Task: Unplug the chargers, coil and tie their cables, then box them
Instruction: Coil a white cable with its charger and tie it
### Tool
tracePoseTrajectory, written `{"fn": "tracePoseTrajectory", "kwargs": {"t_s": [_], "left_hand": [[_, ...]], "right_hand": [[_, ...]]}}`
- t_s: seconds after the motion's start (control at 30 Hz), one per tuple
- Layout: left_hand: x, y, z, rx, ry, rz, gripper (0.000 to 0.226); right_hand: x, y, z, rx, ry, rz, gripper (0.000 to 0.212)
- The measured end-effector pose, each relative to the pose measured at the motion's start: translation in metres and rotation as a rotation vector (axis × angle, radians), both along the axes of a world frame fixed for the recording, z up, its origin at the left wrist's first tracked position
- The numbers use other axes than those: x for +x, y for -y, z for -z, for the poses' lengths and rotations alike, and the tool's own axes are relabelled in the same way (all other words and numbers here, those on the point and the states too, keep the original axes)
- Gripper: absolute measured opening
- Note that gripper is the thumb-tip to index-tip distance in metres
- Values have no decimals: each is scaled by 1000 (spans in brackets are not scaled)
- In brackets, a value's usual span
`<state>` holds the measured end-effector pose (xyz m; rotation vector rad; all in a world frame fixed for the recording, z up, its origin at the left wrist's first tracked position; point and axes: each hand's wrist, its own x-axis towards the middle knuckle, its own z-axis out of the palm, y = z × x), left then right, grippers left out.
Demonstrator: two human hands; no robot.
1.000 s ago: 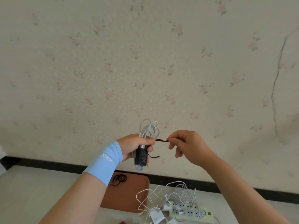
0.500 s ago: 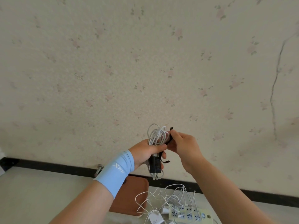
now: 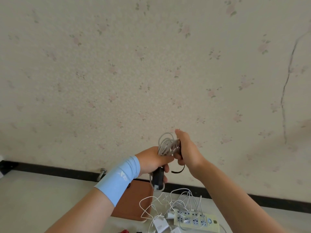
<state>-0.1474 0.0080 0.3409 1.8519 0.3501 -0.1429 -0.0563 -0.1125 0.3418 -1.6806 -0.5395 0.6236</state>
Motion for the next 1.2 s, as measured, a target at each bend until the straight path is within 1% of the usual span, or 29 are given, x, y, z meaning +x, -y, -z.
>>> {"fn": "tracePoseTrajectory", "kwargs": {"t_s": [0.07,0.13,0.17,0.27,0.37,0.43,0.5,0.57,0.6,0.63,0.67,0.73,0.77,0.8,0.83,0.93,0.97,1.0,1.07,1.13,1.2], "left_hand": [[3,1,3,264,-14,-12,18],[6,0,7,476,5,-41,19],[7,1,8,521,23,-63,20],[6,3,9,509,70,-126,21],[4,1,10,554,113,-132,20],[3,1,9,476,135,-129,19],[1,-3,6,315,148,-121,19],[-3,-11,3,154,131,-45,20],[-5,-16,2,95,119,2,24],[-7,-20,2,71,114,31,28],[-8,-23,2,102,118,45,29],[-8,-23,4,261,145,55,27],[-7,-21,5,311,150,57,27],[-8,-18,5,320,152,63,28],[-8,-15,6,275,147,78,27],[-10,-9,5,-54,91,128,15],[-11,-9,4,-111,82,122,11],[-12,-9,4,-125,84,110,9],[-11,-9,6,-130,101,102,18],[-10,-9,7,-150,126,120,27],[-11,-10,8,-207,138,134,27]], "right_hand": [[-4,-2,1,-29,70,-5,49],[-6,-9,5,-23,152,54,54],[-7,-12,6,-6,171,91,52],[-7,-19,6,77,205,177,34],[-7,-20,6,130,244,184,19],[-6,-18,4,140,273,184,11],[-3,-17,1,157,264,195,11],[1,-14,-2,178,241,194,13],[3,-13,-3,187,231,184,13],[4,-12,-4,188,229,170,13],[4,-11,-4,187,235,155,12],[4,-10,-3,195,255,138,12],[3,-10,-3,198,264,138,12],[4,-11,-2,198,269,140,14],[4,-11,-2,195,265,138,16],[6,-13,0,173,204,107,25],[7,-13,-1,164,181,103,29],[7,-14,-1,161,159,100,31],[7,-14,-2,174,135,85,32],[7,-15,-2,181,154,103,30],[7,-14,-2,172,190,126,29]]}}
